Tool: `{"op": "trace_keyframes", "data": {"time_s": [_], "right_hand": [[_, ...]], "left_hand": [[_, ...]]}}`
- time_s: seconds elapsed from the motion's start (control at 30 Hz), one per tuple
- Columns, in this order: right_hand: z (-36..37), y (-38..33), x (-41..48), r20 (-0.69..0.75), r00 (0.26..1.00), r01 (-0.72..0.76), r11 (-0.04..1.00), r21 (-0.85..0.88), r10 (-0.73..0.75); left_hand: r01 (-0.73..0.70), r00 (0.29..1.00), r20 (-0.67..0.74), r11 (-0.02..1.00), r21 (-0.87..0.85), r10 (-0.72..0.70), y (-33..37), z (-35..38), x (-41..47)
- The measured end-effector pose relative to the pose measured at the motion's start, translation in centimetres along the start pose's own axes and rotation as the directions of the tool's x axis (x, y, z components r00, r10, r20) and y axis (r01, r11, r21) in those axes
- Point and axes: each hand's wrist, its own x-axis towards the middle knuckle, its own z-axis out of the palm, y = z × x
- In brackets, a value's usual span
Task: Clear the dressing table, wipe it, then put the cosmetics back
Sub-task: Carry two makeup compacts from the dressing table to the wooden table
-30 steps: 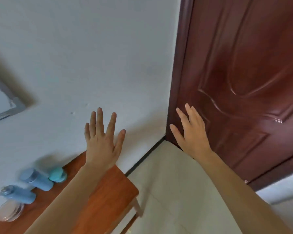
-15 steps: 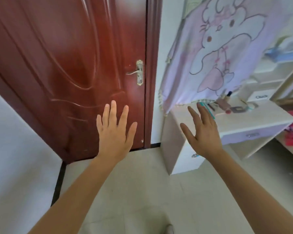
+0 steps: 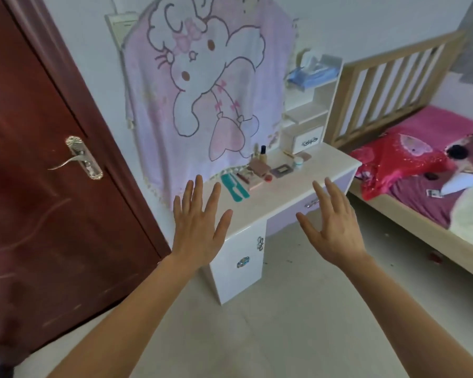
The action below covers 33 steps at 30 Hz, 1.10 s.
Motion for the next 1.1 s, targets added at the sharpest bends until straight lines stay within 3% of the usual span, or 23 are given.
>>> {"op": "trace_keyframes", "data": {"time_s": [0.3,0.67,0.87,1.1], "right_hand": [[1.5,9.7,10.3,0.071,0.997,0.009,0.999,0.049,-0.012],[11.0,15.6,27.7,0.213,0.976,0.06,0.997,-0.042,-0.049],[16.2,18.5,37.6,0.368,0.93,0.045,0.996,-0.073,-0.015],[22.2,22.3,41.6,0.557,0.831,0.061,0.996,-0.067,-0.013]], "left_hand": [[-0.028,0.999,0.045,1.0,-0.004,0.028,6.2,5.7,11.6],[0.024,0.998,0.063,1.0,0.007,-0.025,2.3,17.2,29.4],[0.019,0.98,0.195,0.999,0.047,-0.028,0.6,21.8,40.3],[-0.007,0.888,0.459,1.0,0.004,0.005,0.7,28.9,45.2]]}}
